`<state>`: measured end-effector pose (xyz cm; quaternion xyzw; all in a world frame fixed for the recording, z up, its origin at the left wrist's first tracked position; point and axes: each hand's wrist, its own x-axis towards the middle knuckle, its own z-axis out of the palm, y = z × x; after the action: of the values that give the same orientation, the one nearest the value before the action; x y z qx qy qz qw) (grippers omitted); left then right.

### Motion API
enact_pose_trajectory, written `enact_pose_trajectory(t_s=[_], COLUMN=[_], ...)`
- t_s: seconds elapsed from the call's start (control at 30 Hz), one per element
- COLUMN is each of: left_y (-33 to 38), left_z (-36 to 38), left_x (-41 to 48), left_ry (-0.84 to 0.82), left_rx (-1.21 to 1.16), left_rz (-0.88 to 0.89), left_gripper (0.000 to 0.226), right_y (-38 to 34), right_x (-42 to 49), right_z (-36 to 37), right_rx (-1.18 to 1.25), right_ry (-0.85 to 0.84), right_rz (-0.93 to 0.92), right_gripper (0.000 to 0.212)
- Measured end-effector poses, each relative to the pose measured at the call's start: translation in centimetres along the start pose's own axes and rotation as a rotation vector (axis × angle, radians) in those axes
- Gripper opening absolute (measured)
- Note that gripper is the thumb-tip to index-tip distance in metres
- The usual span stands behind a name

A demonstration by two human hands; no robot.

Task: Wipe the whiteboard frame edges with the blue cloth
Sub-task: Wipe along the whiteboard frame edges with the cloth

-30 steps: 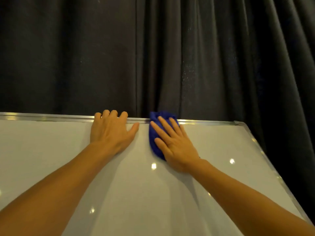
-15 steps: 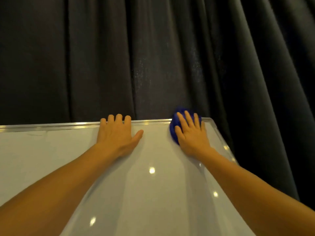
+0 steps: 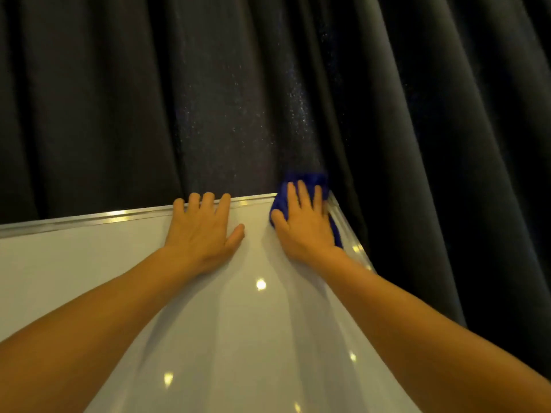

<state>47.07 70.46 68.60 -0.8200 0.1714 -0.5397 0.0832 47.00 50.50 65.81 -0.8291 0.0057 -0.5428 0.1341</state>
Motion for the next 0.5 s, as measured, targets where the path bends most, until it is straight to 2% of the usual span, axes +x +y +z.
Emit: enact_pose_trajectory(t_s=[0.1,0.13,0.2,0.27,0.33,0.43,0.5], left_y=[1.6,2.0,2.6,3.1,3.5,4.8,6.2], left_z=[0.5,0.7,1.2,1.7,1.9,2.0,2.2], left_x=[0.8,0.9,1.0,1.2,1.6,2.4,2.7], left_ry=[0.014,0.006,-0.012,0.009,0.010,-0.018,-0.042], left_rx=[-0.050,-0.062,-0.098,-0.093,-0.084,-0.075,-0.081], left_rz=[0.026,0.030,0.054,0.098,0.098,0.115,0.174], left_gripper=[0.075,0.079,0.085,0.088,0.087,0.088,0.089], right_y=[0.2,1.9,5.8,6.5,4.4,3.6,5.3], right_x=[-3.9,-4.0,-3.5,-4.1,-5.9,-10.1,-11.6], right_z=[0.9,0.1,-1.6,-2.2,-0.9,-0.3,-1.1], right_rx=[-0.042,-0.063,-0.092,-0.071,-0.068,-0.005,0.010], right_ry=[-0.029,-0.012,-0.015,-0.045,0.012,-0.033,-0.046], right_rz=[-0.247,-0.217,0.037,0.267,0.199,0.023,0.150], right_gripper=[0.072,0.071,0.071,0.072,0.073,0.072,0.070])
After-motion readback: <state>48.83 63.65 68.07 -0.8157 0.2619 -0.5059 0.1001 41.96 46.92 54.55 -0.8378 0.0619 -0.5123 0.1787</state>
